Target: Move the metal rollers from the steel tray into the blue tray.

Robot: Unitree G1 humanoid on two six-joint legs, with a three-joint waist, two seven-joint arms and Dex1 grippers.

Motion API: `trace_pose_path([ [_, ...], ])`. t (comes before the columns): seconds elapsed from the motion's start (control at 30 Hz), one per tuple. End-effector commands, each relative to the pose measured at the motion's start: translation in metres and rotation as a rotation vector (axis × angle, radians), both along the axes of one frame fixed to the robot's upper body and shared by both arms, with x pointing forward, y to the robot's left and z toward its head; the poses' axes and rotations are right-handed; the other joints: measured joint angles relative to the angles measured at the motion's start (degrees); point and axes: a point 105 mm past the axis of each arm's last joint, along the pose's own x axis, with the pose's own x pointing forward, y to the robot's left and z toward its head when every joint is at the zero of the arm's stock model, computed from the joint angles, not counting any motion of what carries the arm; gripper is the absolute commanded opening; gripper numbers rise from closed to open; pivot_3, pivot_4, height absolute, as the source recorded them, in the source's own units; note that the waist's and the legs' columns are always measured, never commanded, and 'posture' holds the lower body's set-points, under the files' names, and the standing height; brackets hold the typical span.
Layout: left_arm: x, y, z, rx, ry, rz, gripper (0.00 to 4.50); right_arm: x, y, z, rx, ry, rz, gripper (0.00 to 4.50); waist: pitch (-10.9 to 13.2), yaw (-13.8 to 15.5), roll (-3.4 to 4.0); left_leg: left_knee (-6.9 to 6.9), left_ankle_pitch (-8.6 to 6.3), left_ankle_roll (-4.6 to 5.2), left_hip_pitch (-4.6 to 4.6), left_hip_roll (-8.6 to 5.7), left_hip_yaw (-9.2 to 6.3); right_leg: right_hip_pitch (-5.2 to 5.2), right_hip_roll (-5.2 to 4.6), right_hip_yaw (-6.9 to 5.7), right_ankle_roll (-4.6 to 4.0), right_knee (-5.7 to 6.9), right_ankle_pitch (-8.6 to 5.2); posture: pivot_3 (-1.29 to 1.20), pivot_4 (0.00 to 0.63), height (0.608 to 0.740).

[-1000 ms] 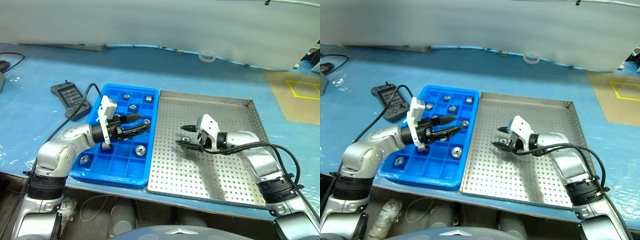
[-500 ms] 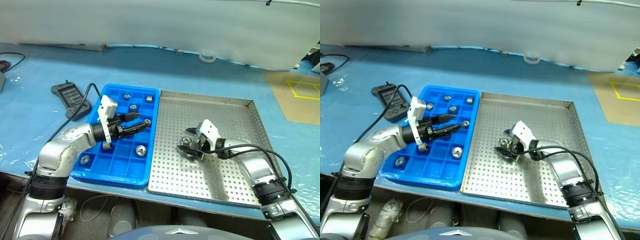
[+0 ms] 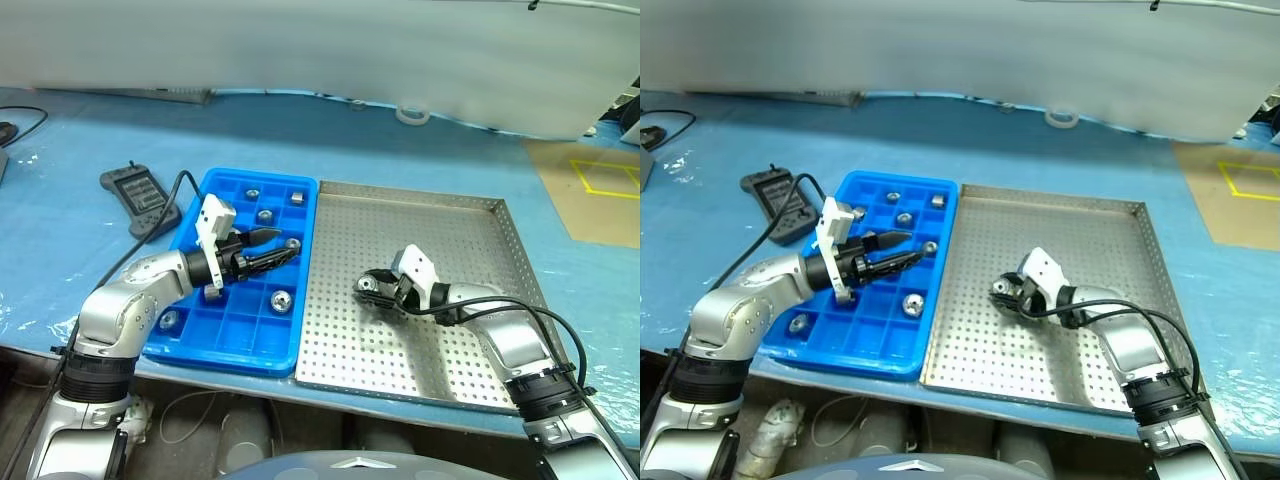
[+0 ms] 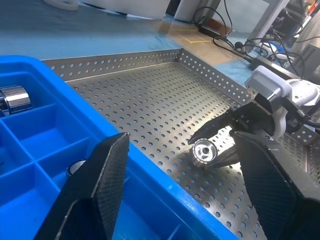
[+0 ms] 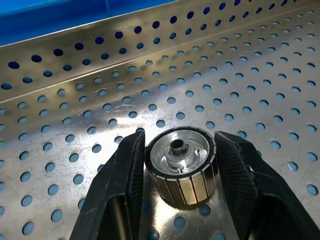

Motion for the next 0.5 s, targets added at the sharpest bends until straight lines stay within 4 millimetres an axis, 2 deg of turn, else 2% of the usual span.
trace_pose_path([
  [0.03,-0.003,0.003,0.009,0.013,-0.055,0.012,3.53,0.003,0.007,0.029,0.013,-0.072,0.042,1.61,0.0,0.0,0.0,0.0,0.0,0.0,0.0,0.0,0.0,-0.01,0.0,0.0,0.0,0.0,0.0,0.03,0.15,0.74],
  [0.17,-0.002,0.012,0.014,0.004,-0.054,0.04,3.53,0.007,0.017,0.052,0.034,-0.103,0.092,1.61,0.0,-0.1,0.02,-0.02,0.0,0.0,0.0,0.01,0.0,-0.01,0.01,-0.01,0.0,-0.01,0.0,0.05,0.15,0.74],
  [0.27,0.005,0.031,0.022,0.005,-0.063,0.086,3.53,0.009,0.038,0.078,0.103,-0.13,0.171,1.61,0.0,-0.1,0.02,-0.02,0.02,-0.03,-0.01,0.03,0.0,-0.05,0.03,-0.01,0.0,0.02,0.0,0.09,0.15,0.74],
  [0.33,0.004,0.039,0.027,0.0,-0.069,0.106,3.53,0.004,0.053,0.087,0.134,-0.126,0.244,1.61,0.0,0.0,0.05,-0.04,0.04,-0.08,0.0,0.06,0.0,-0.09,0.05,-0.01,0.0,0.08,0.0,0.13,0.15,0.74],
  [0.43,-0.004,0.051,0.025,0.018,-0.06,0.142,3.53,-0.019,0.082,0.081,0.124,-0.106,0.434,1.61,0.0,0.7,0.03,-0.12,0.04,-0.07,0.0,0.06,-0.02,-0.08,0.05,-0.07,-0.01,0.05,-0.01,0.19,0.15,0.74],
  [0.5,-0.011,0.057,0.021,0.033,-0.046,0.166,3.53,-0.022,0.09,0.08,0.142,-0.093,0.496,1.61,0.0,1.2,-0.01,-0.15,-0.01,-0.02,-0.04,0.07,-0.04,-0.08,0.04,-0.2,-0.05,0.03,-0.03,0.23,0.15,0.74],
])
